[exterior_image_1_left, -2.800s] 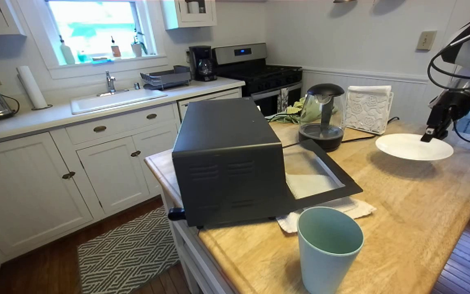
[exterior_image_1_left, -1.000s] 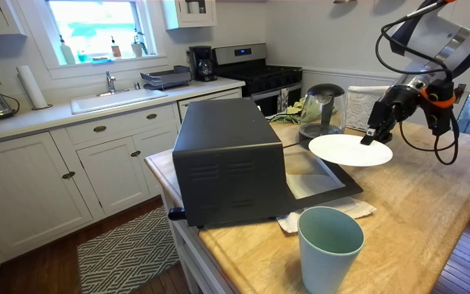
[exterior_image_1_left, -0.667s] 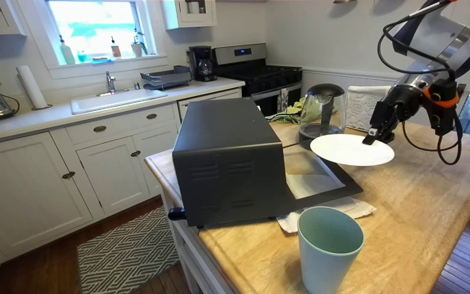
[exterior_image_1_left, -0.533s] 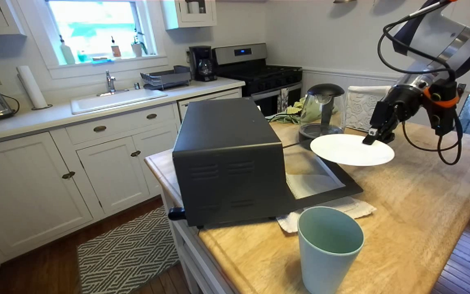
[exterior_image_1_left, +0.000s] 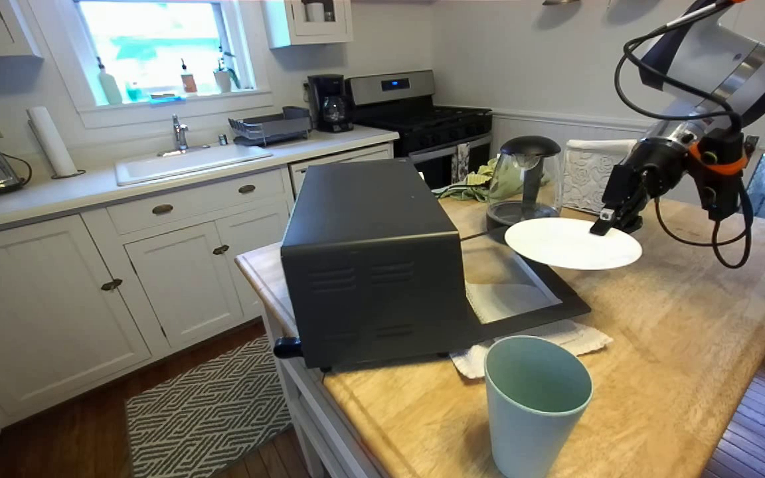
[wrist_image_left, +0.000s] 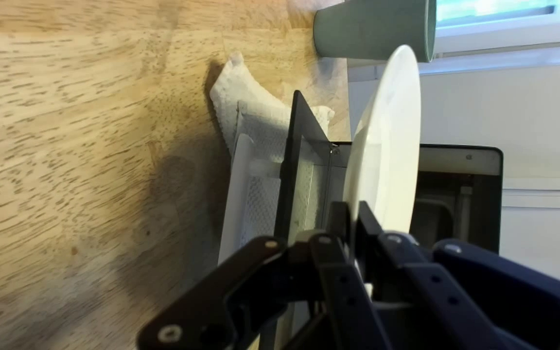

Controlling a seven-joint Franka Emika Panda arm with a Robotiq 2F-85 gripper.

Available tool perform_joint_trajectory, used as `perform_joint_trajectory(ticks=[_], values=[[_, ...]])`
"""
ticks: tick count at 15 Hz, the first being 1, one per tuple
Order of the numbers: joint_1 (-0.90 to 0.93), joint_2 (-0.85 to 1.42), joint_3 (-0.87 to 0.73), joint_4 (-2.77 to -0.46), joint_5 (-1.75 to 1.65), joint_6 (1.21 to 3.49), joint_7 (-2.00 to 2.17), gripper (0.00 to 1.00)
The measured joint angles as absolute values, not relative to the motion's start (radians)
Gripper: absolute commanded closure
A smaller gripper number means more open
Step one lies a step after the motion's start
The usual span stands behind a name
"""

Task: Pick up the paper plate and in the oven on top of the oven wire rack

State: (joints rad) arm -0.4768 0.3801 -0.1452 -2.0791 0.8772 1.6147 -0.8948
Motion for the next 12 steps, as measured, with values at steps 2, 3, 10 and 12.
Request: perform_joint_trajectory(ticks=[2, 3, 10, 12], values=[[-0.477, 0.380, -0.145, -2.079, 0.877, 1.615, -0.895, 0.98], [-0.473, 0.381, -0.149, -2.079, 0.877, 1.615, -0.895, 0.98], [-0.365, 0.385, -0.154, -2.078, 0.890, 1.638, -0.895, 0.98], [-0.330, 0.384, -0.148, -2.073, 0.918, 1.676, -0.895, 0.98]])
